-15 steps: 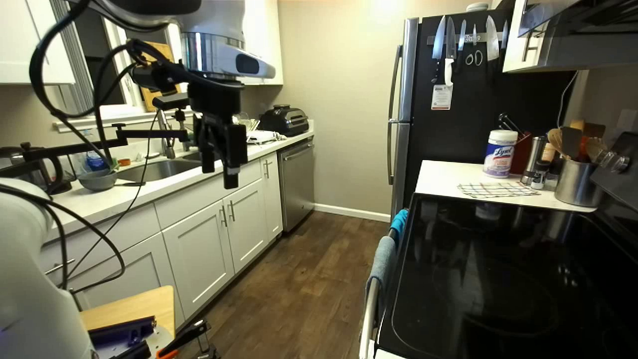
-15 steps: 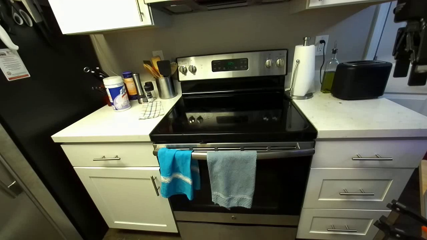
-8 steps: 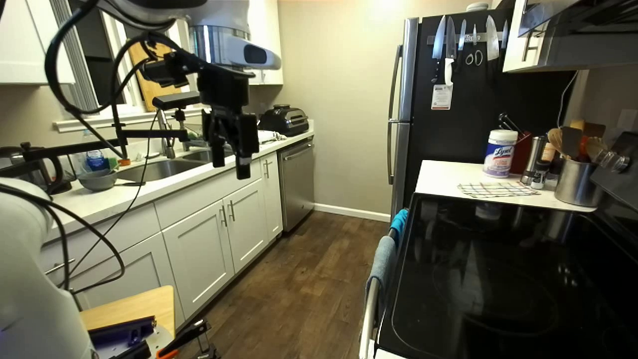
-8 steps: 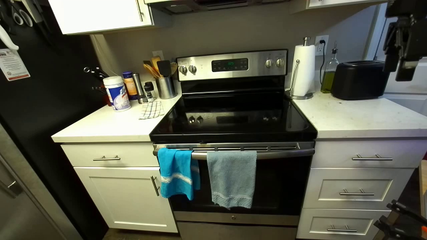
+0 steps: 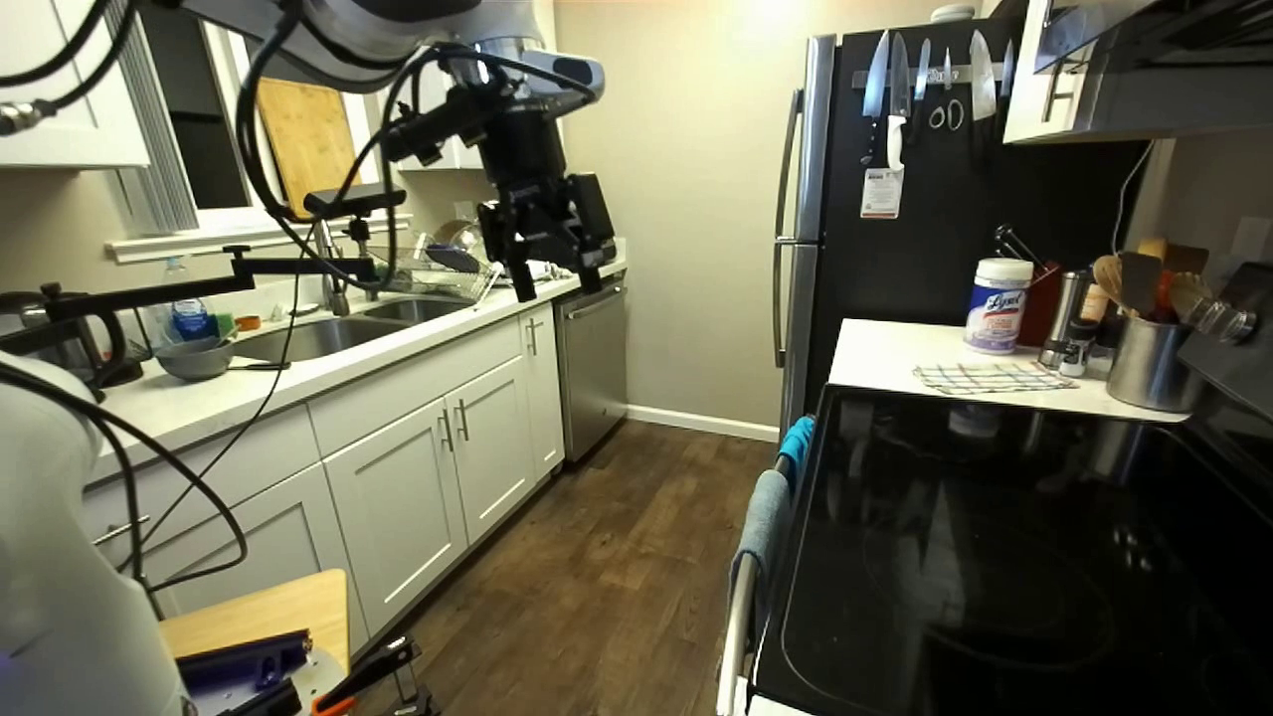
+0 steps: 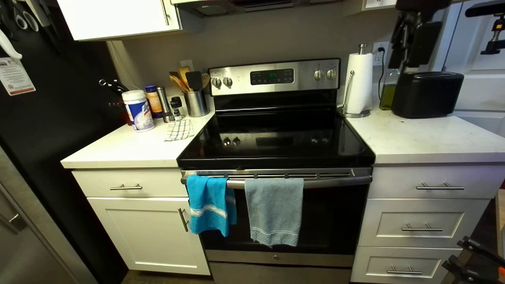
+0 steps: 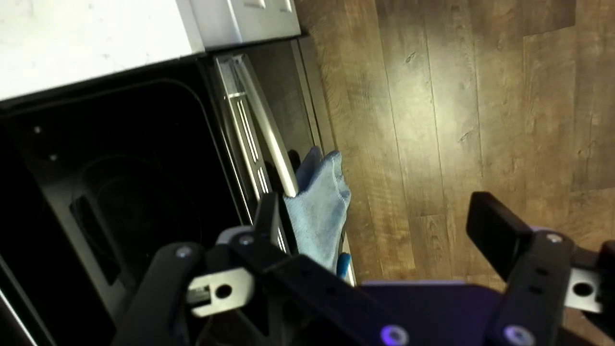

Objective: Pick up the light blue towel and put it on the hob of the stove

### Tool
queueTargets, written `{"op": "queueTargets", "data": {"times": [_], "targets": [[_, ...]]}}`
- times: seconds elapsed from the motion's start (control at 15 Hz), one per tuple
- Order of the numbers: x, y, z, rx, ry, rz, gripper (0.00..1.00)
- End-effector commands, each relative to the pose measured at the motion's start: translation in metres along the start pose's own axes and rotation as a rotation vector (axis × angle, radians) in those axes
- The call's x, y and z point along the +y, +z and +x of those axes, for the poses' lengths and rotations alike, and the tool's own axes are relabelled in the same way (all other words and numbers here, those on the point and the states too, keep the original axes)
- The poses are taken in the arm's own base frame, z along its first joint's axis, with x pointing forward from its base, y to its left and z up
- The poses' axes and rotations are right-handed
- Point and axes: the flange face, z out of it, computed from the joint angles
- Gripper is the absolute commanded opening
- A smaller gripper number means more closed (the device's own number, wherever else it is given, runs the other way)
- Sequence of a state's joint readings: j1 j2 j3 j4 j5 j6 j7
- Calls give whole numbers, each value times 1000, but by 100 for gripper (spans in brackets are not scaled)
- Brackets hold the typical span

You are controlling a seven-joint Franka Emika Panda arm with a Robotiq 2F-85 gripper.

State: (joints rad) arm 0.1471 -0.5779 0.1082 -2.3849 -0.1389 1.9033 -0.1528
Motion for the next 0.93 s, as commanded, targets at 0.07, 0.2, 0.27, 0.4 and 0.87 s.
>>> {"op": "queueTargets", "data": {"times": [0.07,0.2,0.27,0.4,0.87], "targets": [[-15,43,71,37,-109,-22,100],[-22,68,87,35,-126,-17,100],[-24,81,93,30,-131,-16,100],[-23,102,102,13,-132,-8,100],[-10,167,116,-81,-99,30,100]]}}
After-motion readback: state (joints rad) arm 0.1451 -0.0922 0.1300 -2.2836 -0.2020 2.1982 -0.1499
